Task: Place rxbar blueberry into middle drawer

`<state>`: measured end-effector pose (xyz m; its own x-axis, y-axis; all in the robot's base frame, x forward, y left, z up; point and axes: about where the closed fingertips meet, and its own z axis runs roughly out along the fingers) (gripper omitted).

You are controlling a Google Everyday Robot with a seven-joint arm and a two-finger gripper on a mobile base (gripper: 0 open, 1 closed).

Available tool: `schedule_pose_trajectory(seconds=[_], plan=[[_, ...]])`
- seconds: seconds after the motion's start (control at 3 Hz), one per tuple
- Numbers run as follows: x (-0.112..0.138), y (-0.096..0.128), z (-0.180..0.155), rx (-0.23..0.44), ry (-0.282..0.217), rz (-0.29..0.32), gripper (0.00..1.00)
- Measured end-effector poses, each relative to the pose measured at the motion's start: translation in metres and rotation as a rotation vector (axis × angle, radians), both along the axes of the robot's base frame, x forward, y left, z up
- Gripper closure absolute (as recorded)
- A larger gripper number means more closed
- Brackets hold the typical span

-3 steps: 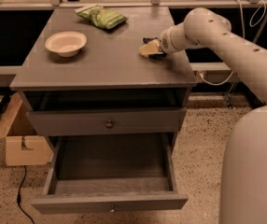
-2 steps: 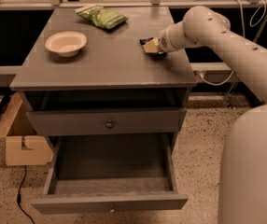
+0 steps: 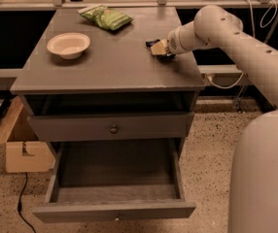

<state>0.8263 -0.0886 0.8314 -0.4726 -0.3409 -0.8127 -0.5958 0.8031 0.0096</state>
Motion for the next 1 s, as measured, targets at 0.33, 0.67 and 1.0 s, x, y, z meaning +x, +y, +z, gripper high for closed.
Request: schedule_pose_trajectory(seconds=[0.33,0.67,1.0], plan=[[-0.009,0.006,0.014,0.041,-0.034,0.068,1.0],[-0.044,-0.007,0.054,0.198,-0.093,0.19,1.0],[-0.084,0.003,0.092,0.316,-0.18,0.378,1.0]])
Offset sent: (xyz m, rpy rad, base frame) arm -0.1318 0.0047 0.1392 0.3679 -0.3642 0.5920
